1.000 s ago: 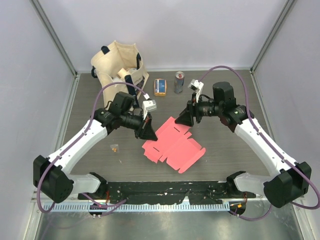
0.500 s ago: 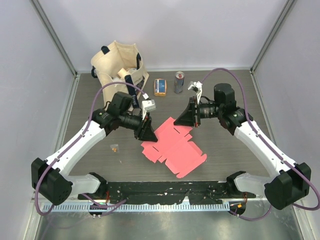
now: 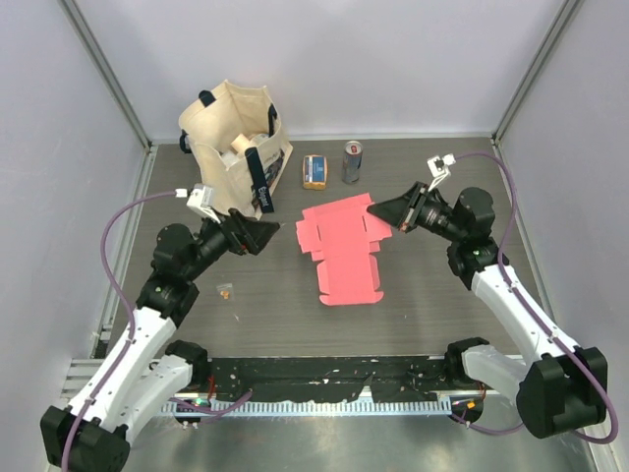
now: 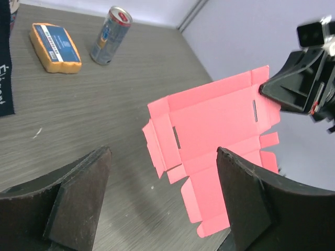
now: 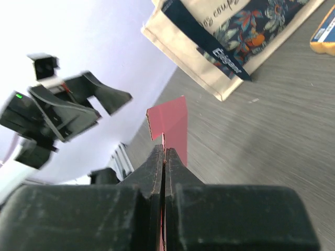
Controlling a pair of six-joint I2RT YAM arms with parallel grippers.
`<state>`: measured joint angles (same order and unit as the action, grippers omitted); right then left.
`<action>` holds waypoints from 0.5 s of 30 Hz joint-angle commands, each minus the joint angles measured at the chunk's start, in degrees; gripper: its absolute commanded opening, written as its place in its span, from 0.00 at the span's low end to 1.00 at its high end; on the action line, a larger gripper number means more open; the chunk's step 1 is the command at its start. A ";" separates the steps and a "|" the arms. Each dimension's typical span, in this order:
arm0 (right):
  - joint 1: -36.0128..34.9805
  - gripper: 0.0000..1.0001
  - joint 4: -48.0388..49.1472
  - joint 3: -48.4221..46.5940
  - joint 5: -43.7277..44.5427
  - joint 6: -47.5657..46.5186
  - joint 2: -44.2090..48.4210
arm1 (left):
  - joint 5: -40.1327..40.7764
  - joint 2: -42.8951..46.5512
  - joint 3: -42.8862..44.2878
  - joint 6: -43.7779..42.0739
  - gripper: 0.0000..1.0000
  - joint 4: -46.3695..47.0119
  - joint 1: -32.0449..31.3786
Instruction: Fold the paper box
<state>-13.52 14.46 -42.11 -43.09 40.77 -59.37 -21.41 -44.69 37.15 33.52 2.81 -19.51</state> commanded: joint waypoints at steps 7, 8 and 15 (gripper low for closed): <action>2.79 0.01 30.09 2.46 -4.72 23.71 -0.39 | -10.05 -13.58 -2.60 20.08 0.84 27.40 0.43; 2.88 0.01 31.67 2.64 -4.98 24.87 -0.65 | -10.40 -14.28 -2.78 20.62 0.84 28.64 0.44; 2.97 0.01 45.72 5.72 -6.57 34.01 -3.64 | -19.88 -20.34 -3.48 29.05 0.53 47.34 0.96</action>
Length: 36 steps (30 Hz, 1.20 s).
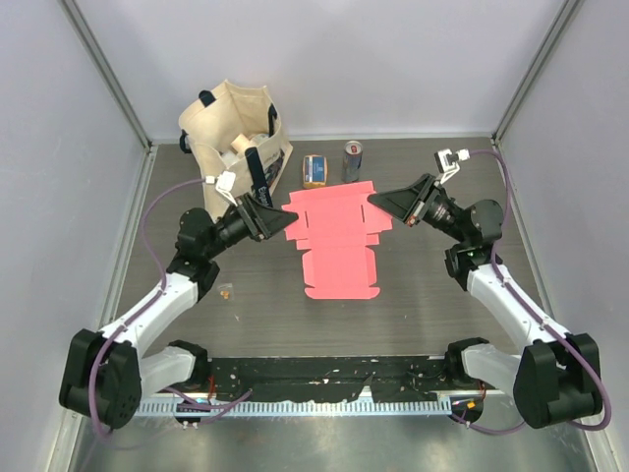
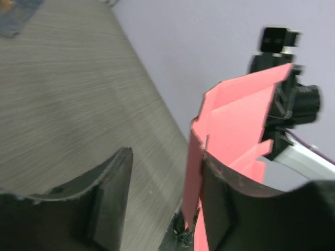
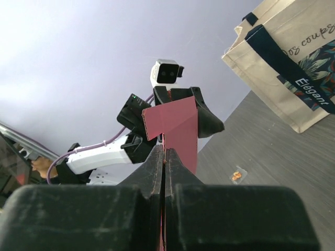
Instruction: Fold the paper box
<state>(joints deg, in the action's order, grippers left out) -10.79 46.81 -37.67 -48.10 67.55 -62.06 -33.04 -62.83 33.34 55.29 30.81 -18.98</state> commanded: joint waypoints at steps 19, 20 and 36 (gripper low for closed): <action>0.77 0.55 -9.53 -2.14 -5.42 -11.80 -4.65 | -24.79 -7.49 -1.62 21.71 0.00 46.19 2.64; 0.51 0.58 -10.50 -2.75 -6.21 -13.74 -4.39 | -24.88 -7.48 -1.53 21.62 0.00 45.92 2.81; -12.12 0.73 -41.61 -15.85 -8.86 -53.38 -1.39 | -32.18 -8.36 3.39 14.41 0.00 27.99 2.64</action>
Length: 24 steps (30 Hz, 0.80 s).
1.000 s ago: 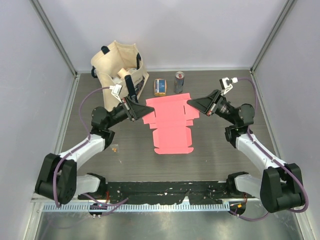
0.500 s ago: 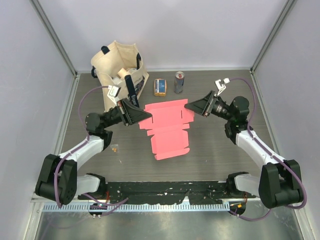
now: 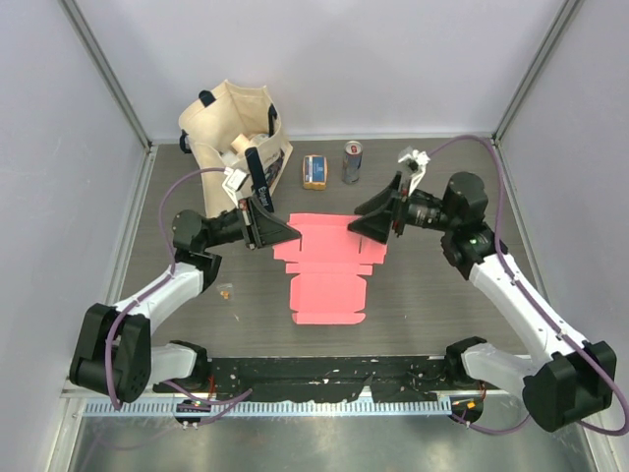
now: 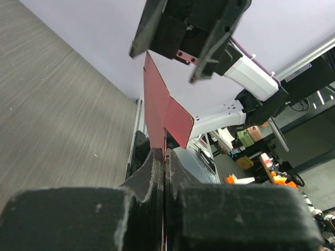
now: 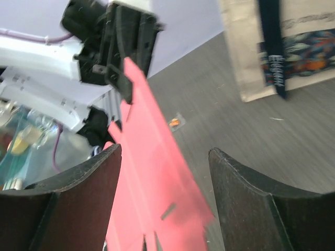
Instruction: Fold the paper box
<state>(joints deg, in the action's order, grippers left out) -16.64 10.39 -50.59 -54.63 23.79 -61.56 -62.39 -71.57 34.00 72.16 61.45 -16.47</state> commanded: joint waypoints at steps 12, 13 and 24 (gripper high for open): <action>-10.78 0.51 -3.37 -5.75 -8.73 -7.89 -9.63 | -8.62 0.99 4.85 -2.73 0.00 -3.70 -1.28; -10.78 0.51 -2.93 -5.66 -8.65 -7.36 -9.72 | -9.50 0.99 5.02 -2.99 0.00 -4.23 -1.37; -10.78 0.66 -29.63 -13.83 10.08 -22.72 -4.45 | -6.95 2.58 9.86 -23.73 0.00 -35.08 -1.37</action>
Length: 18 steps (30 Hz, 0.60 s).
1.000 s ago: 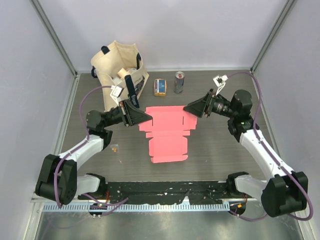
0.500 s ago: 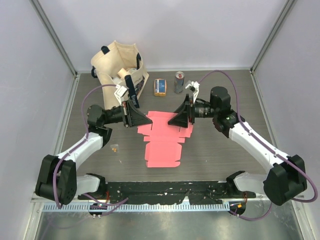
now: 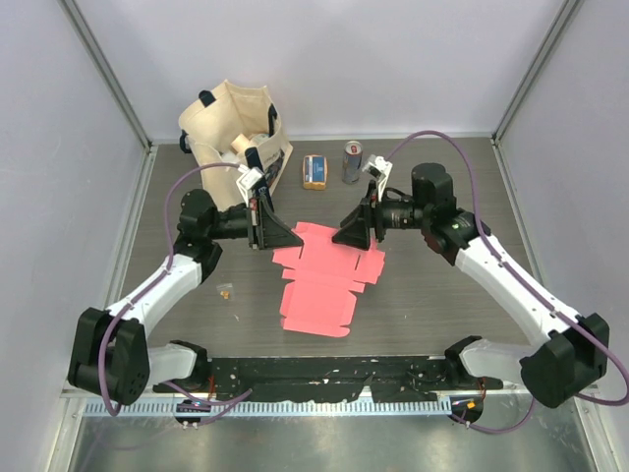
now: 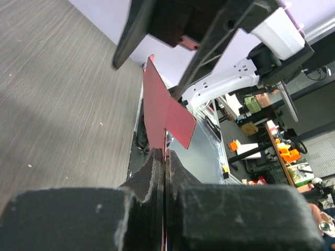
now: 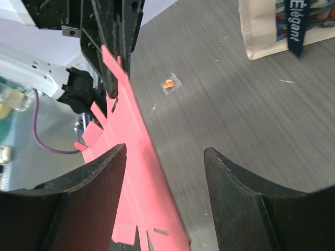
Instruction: Fold the paper box
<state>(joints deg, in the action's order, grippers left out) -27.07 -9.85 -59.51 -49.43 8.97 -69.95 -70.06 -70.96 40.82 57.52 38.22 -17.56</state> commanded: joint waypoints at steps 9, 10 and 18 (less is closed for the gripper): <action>-1.23 0.63 -1.32 -2.90 -6.21 -5.11 1.40 | 0.28 1.61 3.22 -8.83 0.00 -11.67 -1.33; -1.23 0.62 0.16 -2.81 -6.38 -4.50 0.88 | 0.02 1.61 3.22 -8.74 0.00 -11.67 -1.77; -1.32 0.62 4.22 -0.53 -5.06 -2.82 -0.27 | -0.34 2.32 2.86 -9.00 0.00 -11.76 -3.36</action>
<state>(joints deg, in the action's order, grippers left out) -28.14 -10.41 -60.90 -54.11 5.23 -70.26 -69.67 -70.61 41.87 49.36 25.98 -20.53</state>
